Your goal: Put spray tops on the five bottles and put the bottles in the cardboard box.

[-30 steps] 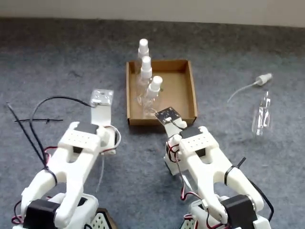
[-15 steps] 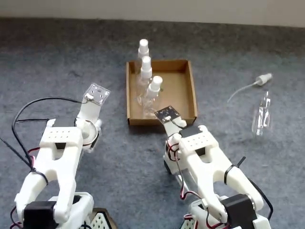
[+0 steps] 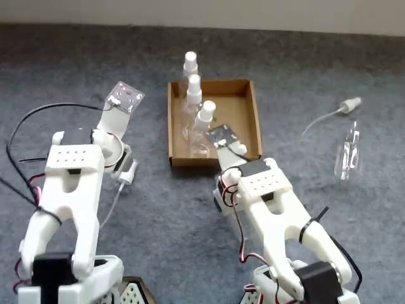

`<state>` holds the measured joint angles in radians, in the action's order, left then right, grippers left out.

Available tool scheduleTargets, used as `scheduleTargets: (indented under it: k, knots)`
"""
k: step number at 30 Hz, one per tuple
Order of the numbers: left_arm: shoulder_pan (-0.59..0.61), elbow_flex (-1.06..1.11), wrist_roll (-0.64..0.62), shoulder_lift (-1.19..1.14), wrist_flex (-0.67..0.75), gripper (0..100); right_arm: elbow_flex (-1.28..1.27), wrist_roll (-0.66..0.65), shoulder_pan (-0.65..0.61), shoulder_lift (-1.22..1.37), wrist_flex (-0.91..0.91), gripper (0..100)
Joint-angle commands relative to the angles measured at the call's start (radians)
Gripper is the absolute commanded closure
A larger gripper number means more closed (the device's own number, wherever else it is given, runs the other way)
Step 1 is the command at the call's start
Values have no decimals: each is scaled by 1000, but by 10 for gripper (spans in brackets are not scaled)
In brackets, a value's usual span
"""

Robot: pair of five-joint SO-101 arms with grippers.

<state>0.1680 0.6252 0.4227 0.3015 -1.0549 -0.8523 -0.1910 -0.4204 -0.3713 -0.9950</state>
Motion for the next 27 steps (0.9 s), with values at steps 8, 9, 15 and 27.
scheduleTargets:
  k: [8, 9, 15, 27]
  knots:
    - [-18, -143, -18, -274, 80, 832, -214, 8, 1, -496, 122, 995]
    - [-19, -145, -18, -277, 80, 832, -234, 8, 1, -524, 122, 995]
    - [-48, -148, -18, -266, 43, 835, -321, 8, 2, -659, 120, 995]
    - [-61, -131, -18, -275, 37, 835, -501, 6, 8, -957, 122, 995]
